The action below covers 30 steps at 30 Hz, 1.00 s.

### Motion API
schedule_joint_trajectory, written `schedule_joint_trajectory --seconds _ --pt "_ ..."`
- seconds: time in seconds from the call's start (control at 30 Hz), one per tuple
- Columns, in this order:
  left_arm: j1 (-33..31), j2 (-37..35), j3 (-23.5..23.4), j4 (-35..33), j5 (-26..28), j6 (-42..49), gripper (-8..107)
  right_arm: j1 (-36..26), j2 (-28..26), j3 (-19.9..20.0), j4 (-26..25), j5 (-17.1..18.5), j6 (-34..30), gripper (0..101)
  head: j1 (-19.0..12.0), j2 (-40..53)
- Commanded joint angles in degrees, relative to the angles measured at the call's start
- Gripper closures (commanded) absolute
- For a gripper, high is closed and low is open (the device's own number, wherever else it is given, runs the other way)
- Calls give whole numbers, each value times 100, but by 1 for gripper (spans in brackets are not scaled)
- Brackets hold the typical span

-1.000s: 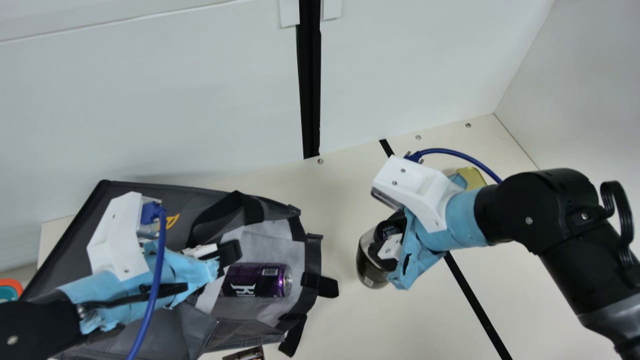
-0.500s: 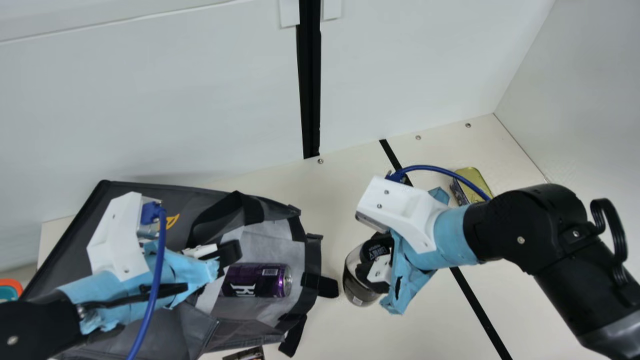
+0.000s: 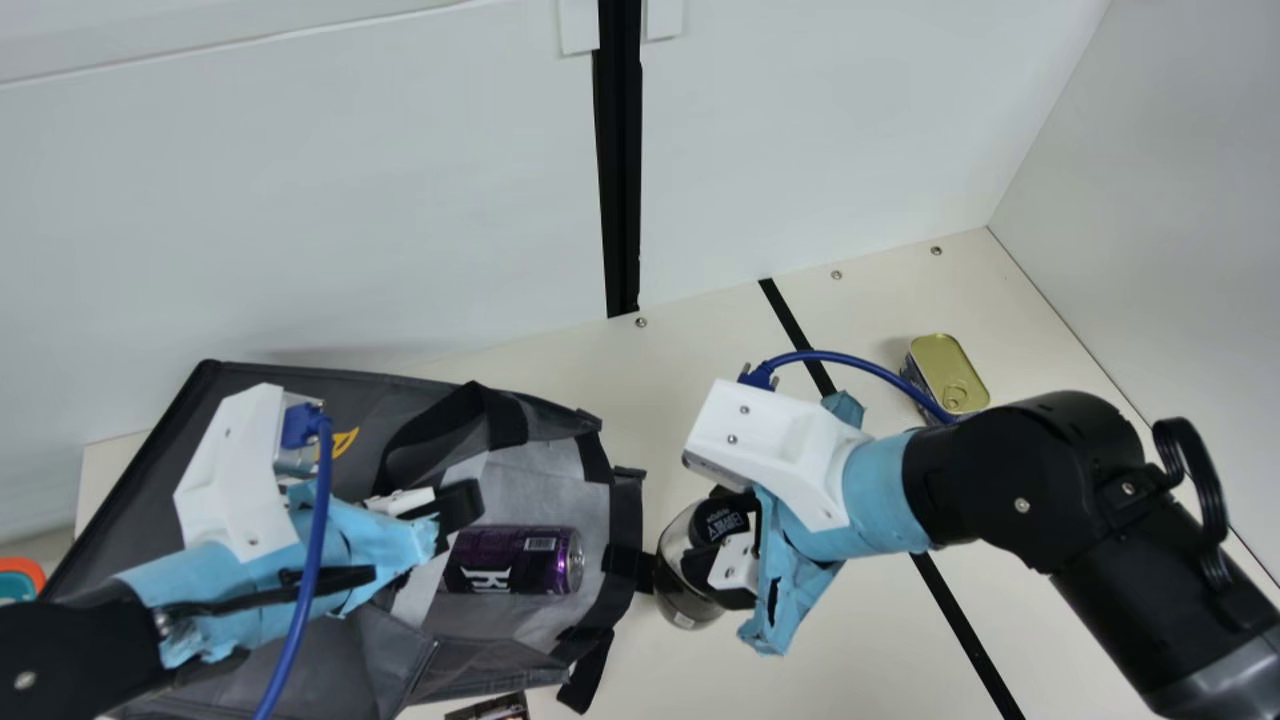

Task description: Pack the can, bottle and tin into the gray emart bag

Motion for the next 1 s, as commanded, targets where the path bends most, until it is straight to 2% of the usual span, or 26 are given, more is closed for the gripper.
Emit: schedule_joint_trajectory --seconds 0.0,0.47,0.97 --pt "0 0 0 0 0 0 89 30 -9 44 71 -155 -3 101 -130 -5" --pt "0 0 0 0 0 0 89 337 -156 550 603 -1418 -363 101 -130 -5" --pt "0 0 0 0 0 0 89 540 -116 931 1804 -2423 -908 101 -130 -5"
